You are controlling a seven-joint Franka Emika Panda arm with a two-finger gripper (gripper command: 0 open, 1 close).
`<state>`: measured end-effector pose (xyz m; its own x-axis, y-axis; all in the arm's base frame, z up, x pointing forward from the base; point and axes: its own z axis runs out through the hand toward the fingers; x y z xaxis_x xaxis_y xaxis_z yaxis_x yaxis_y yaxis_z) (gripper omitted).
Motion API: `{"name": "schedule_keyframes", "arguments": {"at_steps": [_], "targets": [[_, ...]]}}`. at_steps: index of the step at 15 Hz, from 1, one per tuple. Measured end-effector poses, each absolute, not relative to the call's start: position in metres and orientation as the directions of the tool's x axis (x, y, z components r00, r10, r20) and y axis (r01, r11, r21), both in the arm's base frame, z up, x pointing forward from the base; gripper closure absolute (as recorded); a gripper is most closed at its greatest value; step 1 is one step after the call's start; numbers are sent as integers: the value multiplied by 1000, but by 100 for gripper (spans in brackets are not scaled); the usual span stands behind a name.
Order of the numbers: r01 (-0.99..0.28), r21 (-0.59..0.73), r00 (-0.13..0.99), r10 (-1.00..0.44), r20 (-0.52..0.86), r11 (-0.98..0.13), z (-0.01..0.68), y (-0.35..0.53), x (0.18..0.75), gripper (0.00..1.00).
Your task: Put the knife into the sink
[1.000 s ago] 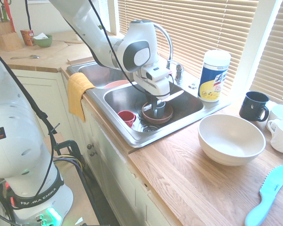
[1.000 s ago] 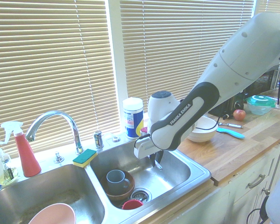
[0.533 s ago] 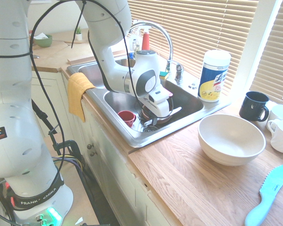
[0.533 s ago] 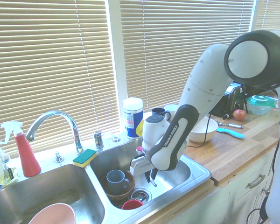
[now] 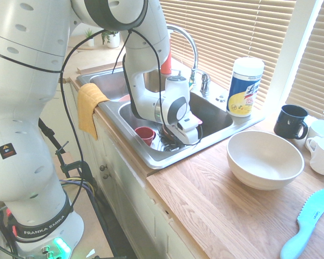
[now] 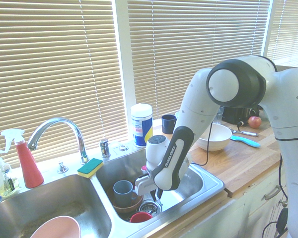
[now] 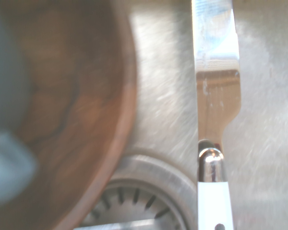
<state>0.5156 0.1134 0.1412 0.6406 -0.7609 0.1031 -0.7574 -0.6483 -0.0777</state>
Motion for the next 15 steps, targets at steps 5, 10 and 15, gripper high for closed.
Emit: {"name": "schedule_keyframes", "arguments": {"at_steps": [5,10,15], "targets": [[-762,-81,639,-766,71,-643,133,121,520,0],[-755,-90,645,-760,72,-649,139,120,521,0],[-744,-107,654,-751,90,-660,154,117,525,0]]}}
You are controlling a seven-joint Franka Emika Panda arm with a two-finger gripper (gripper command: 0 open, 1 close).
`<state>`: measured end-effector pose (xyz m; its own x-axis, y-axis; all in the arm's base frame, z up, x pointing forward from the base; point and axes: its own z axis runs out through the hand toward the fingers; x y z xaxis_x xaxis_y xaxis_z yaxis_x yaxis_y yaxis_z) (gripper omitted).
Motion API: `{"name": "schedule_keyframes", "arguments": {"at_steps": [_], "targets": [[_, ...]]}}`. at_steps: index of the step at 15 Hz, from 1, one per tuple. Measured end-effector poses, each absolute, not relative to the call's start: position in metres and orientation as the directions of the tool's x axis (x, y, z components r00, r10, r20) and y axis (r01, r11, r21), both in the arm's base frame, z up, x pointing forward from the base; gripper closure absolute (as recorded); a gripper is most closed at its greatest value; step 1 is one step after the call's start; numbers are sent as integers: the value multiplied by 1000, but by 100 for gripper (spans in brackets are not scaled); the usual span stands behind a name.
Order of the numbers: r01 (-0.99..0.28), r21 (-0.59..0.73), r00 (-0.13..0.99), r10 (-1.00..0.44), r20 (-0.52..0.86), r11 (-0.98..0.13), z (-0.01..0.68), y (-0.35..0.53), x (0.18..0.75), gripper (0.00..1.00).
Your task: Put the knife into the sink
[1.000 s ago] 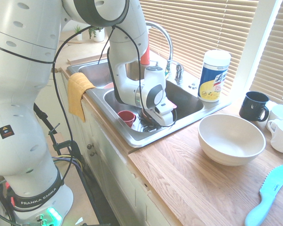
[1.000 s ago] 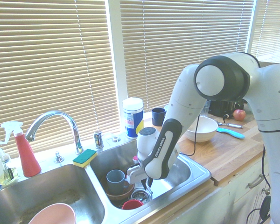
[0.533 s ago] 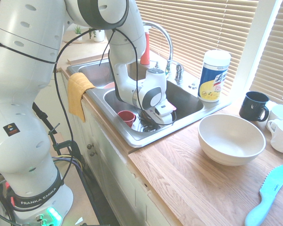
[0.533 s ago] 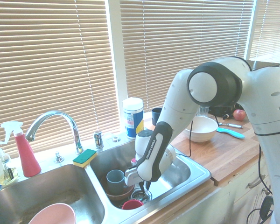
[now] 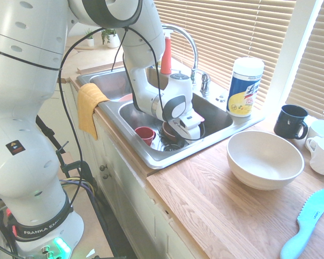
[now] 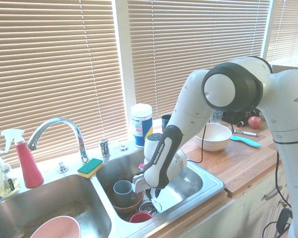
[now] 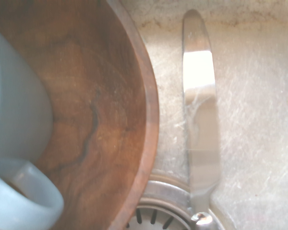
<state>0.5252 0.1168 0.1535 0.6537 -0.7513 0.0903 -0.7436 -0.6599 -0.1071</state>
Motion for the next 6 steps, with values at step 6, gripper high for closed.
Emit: {"name": "schedule_keyframes", "arguments": {"at_steps": [6], "targets": [[-728,-107,665,-736,126,-677,251,118,518,0]]}}
